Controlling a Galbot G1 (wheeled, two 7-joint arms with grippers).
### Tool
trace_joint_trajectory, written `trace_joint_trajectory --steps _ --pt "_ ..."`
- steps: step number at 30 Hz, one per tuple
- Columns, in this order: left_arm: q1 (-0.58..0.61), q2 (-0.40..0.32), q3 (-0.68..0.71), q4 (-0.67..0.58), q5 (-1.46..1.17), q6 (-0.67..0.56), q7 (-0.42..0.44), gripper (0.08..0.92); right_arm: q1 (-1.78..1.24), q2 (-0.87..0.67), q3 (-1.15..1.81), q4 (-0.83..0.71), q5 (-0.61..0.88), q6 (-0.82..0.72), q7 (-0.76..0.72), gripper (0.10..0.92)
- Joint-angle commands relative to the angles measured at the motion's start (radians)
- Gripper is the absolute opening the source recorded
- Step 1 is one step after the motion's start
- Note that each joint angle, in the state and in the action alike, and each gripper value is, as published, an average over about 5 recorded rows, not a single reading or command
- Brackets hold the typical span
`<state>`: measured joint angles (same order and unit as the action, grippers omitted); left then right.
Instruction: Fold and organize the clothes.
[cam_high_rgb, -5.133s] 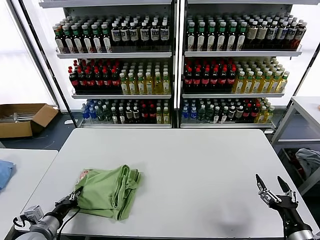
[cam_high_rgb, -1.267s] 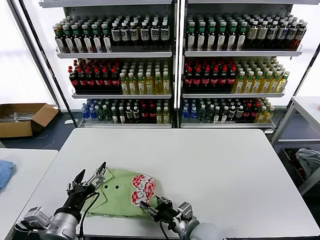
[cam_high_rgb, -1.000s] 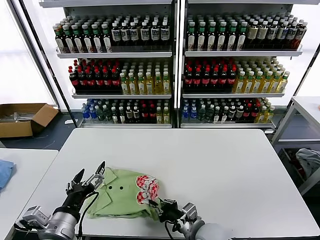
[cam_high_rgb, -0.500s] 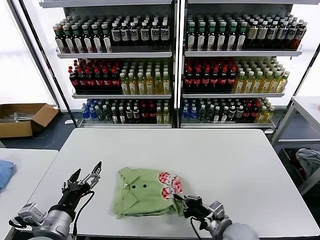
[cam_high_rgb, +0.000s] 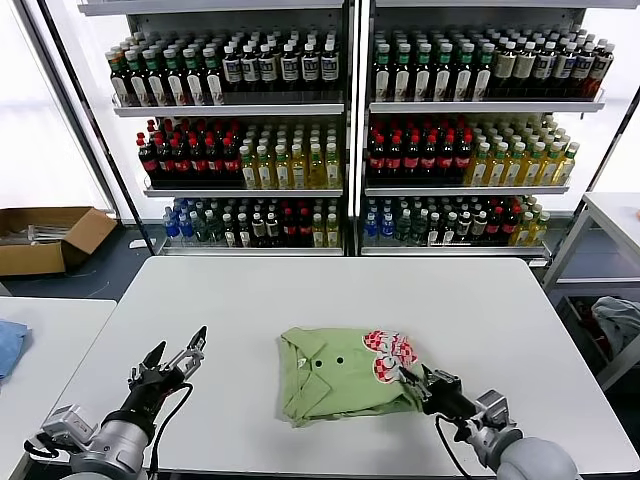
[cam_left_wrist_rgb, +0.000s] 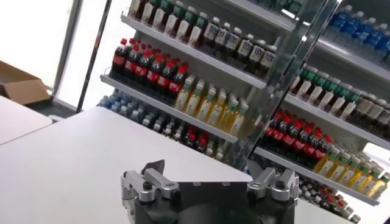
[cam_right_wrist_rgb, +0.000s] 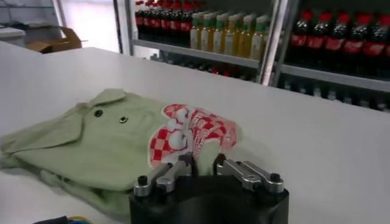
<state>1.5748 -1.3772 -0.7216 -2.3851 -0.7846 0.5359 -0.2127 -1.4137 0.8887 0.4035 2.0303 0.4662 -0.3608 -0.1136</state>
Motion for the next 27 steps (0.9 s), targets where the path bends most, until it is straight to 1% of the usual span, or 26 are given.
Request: trace_joint_trajectory --steps 1,3,6,11,13,16,20,23,27 --pt "0.009 0.0 -0.017 -0.01 -0.004 0.011 -0.01 0.823 -0.038 -0.019 0.13 0.029 0.048 0.052 0.045 0.375" --pt "0.011 0.001 -0.02 -0.015 -0.005 0.012 -0.01 0.823 -0.018 0.001 0.104 0.038 0.051 0.054 0.06 0.427" --pt "0.012 0.0 -0.016 -0.022 -0.005 0.012 -0.009 0.823 0.047 0.074 0.01 0.028 0.044 0.047 0.085 0.514" --pt "0.021 -0.002 -0.005 -0.023 0.0 0.011 -0.008 0.823 0.156 0.23 -0.183 -0.062 -0.002 0.033 0.133 0.661" --pt "0.03 -0.005 -0.007 -0.021 0.003 0.009 -0.005 0.823 0.175 0.268 -0.221 -0.098 -0.013 0.021 0.143 0.722" --pt "0.039 -0.008 -0.021 -0.017 0.007 0.007 -0.004 0.823 0.187 0.297 -0.255 -0.124 -0.031 -0.025 0.167 0.791" --pt "0.04 -0.009 -0.041 -0.012 0.005 0.008 -0.003 0.823 0.176 0.296 -0.28 -0.131 -0.034 -0.126 0.231 0.82" --pt "0.038 -0.012 -0.038 -0.009 0.006 0.008 -0.002 0.823 0.141 0.272 -0.282 -0.109 -0.041 -0.196 0.232 0.822" --pt "0.038 -0.016 -0.027 -0.012 0.007 0.008 -0.002 0.823 0.106 0.243 -0.251 -0.033 -0.064 -0.212 0.217 0.823"
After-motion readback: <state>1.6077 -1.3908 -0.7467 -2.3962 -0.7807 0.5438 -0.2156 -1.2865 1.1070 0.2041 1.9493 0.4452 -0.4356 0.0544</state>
